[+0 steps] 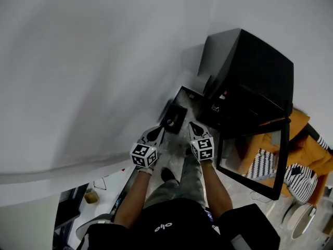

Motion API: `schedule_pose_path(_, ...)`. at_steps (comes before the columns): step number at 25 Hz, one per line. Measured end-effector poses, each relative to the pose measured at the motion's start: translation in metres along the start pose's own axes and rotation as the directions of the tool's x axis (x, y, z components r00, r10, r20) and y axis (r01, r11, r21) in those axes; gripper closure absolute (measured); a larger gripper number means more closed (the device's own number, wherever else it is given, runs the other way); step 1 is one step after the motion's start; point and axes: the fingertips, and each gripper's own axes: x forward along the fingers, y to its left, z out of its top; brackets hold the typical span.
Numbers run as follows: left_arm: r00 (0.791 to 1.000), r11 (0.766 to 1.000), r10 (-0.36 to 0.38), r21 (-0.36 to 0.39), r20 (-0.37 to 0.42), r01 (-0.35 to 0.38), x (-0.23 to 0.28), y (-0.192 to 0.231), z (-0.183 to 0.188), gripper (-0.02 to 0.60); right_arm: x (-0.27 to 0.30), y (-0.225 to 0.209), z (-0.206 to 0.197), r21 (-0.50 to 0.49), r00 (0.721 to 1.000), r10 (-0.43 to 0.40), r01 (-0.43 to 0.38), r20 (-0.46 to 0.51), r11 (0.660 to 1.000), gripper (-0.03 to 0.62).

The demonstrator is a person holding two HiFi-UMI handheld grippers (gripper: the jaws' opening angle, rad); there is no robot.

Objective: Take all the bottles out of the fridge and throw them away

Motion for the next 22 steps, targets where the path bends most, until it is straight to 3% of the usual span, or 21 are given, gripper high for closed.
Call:
schedule_pose_path(11, 0.989, 0.987, -0.130, 0.110, 0.076, 0.121, -0.048, -0.074, 0.054, 0.575, -0.100, 0.043, 0.054, -0.004, 0.988, -0.104, 0.105, 0.114, 0.994, 0.585)
schedule_pose_path(22, 0.972, 0.973, -0.209, 0.123, 0.111, 0.195, -0.076, -0.133, 0.064, 0.575, -0.189, 0.051, 0.063, 0.037, 0.962, -0.221, 0.217, 0.161, 0.975, 0.585)
